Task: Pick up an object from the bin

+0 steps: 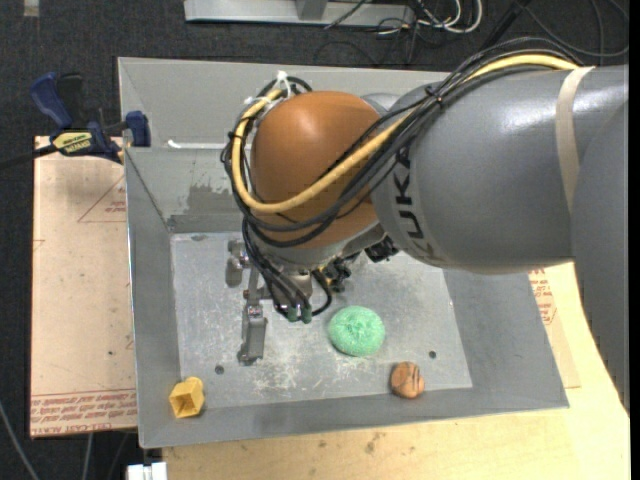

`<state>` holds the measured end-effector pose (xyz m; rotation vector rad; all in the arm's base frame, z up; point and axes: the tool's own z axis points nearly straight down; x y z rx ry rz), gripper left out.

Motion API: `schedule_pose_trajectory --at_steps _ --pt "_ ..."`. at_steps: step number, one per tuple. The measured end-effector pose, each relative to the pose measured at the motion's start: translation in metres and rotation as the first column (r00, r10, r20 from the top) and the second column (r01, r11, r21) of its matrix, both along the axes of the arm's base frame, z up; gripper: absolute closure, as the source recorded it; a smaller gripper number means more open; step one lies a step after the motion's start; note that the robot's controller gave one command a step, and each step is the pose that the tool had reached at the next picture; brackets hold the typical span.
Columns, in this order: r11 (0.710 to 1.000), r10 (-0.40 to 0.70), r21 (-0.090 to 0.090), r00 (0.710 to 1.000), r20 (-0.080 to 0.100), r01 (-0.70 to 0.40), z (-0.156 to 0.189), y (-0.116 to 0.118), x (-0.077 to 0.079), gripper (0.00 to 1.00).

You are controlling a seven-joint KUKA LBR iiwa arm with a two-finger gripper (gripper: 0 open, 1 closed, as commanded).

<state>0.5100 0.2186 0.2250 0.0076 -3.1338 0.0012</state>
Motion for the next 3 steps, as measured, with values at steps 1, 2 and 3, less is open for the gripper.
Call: schedule_pose_trajectory --at_steps 1,2,3 --pt "1.000 -0.004 0.002 1.000 0.008 0.004 0.005 -0.001 0.002 0.00" --pt "0.998 -0.064 0.004 0.998 0.007 0.064 0.014 -0.029 0.024 0.00" --pt "0.997 -0.075 0.003 0.997 0.015 0.075 -0.011 -0.070 0.018 0.00"
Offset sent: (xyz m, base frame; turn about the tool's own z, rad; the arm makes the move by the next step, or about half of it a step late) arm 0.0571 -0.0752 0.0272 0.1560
